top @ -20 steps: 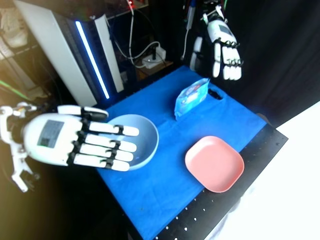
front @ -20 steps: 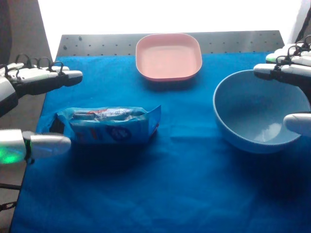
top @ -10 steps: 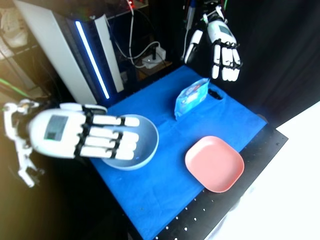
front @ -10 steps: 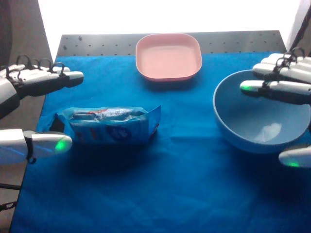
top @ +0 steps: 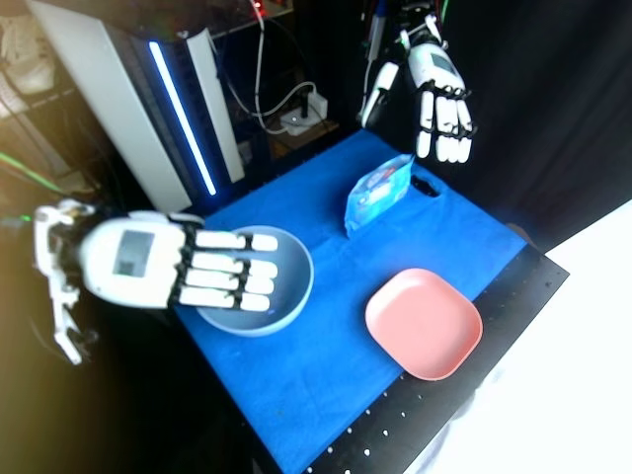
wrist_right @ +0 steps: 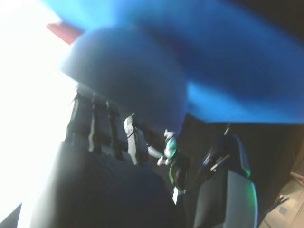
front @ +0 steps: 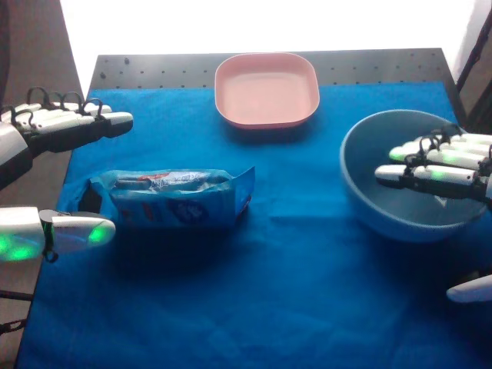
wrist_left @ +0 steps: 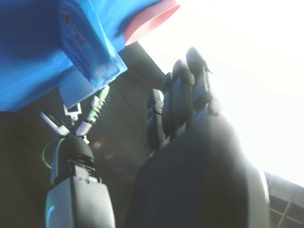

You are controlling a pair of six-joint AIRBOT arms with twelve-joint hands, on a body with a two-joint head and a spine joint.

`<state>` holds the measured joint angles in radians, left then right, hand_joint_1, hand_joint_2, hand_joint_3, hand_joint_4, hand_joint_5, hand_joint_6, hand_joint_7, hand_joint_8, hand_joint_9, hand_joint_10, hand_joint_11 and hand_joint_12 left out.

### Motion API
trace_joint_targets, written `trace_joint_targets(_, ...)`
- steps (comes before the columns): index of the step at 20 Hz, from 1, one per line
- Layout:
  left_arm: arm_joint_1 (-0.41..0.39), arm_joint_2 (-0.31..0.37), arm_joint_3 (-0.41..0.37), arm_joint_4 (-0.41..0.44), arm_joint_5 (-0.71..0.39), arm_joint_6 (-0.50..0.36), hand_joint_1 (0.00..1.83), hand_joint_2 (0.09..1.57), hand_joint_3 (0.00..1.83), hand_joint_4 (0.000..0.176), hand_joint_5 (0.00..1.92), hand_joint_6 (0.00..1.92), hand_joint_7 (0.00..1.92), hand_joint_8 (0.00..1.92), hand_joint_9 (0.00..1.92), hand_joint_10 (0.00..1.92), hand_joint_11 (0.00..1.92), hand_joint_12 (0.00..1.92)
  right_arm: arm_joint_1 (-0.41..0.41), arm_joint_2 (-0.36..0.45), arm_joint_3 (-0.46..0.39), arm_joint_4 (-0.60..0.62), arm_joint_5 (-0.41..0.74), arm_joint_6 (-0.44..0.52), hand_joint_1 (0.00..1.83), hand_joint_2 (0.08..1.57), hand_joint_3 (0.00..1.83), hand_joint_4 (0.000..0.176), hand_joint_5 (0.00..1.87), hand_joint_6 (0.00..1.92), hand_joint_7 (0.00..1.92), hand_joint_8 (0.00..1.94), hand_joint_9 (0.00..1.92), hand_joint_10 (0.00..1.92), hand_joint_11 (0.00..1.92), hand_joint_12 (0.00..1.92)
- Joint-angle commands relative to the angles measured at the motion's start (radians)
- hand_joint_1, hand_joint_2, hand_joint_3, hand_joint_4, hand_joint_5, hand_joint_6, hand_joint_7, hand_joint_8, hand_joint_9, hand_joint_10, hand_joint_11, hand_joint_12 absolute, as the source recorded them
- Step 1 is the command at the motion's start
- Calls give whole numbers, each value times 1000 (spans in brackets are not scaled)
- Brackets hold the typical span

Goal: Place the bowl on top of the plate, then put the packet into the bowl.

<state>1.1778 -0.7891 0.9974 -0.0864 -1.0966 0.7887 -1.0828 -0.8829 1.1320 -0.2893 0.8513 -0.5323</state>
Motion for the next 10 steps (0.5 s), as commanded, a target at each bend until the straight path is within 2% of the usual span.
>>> trace_joint_targets(1, -8, -5, 6, -16, -117, -7, 501, 1013, 0, 78, 259, 1, 209, 2, 187, 4, 0, 427, 16, -7, 7, 26, 81, 3, 654, 935, 2, 20, 228, 6, 208, 6, 220, 11, 185, 98)
trace_joint_targets(2, -8, -6, 7, -15, -118, -9, 497, 1016, 2, 72, 261, 2, 214, 3, 190, 4, 0, 435, 17, -16, 15, 25, 69, 4, 696, 967, 3, 3, 333, 10, 336, 12, 342, 21, 266, 150)
trace_joint_targets(3, -8, -6, 7, -15, -118, -10, 497, 1019, 3, 69, 258, 0, 216, 3, 190, 4, 0, 438, 18, -20, 19, 23, 67, 7, 732, 993, 2, 0, 447, 9, 436, 9, 434, 18, 324, 206)
trace_joint_targets(4, -8, -7, 7, -15, -119, -11, 510, 1018, 2, 72, 259, 0, 206, 0, 179, 0, 0, 435, 22, -23, 23, 20, 64, 11, 692, 1112, 6, 0, 585, 16, 530, 9, 544, 21, 395, 273)
trace_joint_targets(5, -8, -8, 7, -15, -117, -12, 503, 1019, 1, 76, 258, 0, 206, 0, 181, 1, 0, 449, 27, -25, 25, 19, 64, 12, 606, 1203, 3, 0, 678, 15, 616, 7, 621, 18, 434, 333)
trace_joint_targets(6, -8, -10, 6, -15, -117, -12, 508, 1019, 1, 72, 263, 1, 219, 3, 196, 4, 0, 482, 37, -28, 29, 18, 64, 12, 474, 1316, 0, 0, 849, 25, 804, 9, 749, 26, 478, 464)
trace_joint_targets(7, -8, -12, 7, -15, -117, -14, 507, 1021, 0, 70, 266, 1, 234, 5, 214, 7, 0, 523, 47, -32, 32, 15, 64, 12, 401, 1351, 0, 0, 1025, 35, 993, 8, 880, 36, 492, 663)
trace_joint_targets(8, -8, -16, 9, -15, -116, -19, 511, 1018, 0, 70, 261, 1, 241, 4, 224, 7, 0, 553, 57, -36, 35, 9, 63, 12, 312, 1381, 0, 0, 1105, 34, 1083, 10, 948, 37, 486, 816)
trace_joint_targets(9, -8, -18, 11, -15, -116, -23, 520, 1018, 0, 52, 263, 3, 228, 1, 228, 6, 0, 558, 72, -41, 38, 0, 63, 12, 250, 1415, 0, 0, 1277, 67, 1245, 20, 1117, 62, 587, 1016)
trace_joint_targets(10, -8, -18, 11, -15, -116, -23, 520, 1018, 0, 52, 263, 3, 228, 1, 228, 6, 0, 558, 75, -41, 38, -2, 63, 12, 250, 1415, 0, 0, 1277, 67, 1245, 20, 1117, 62, 587, 1016)
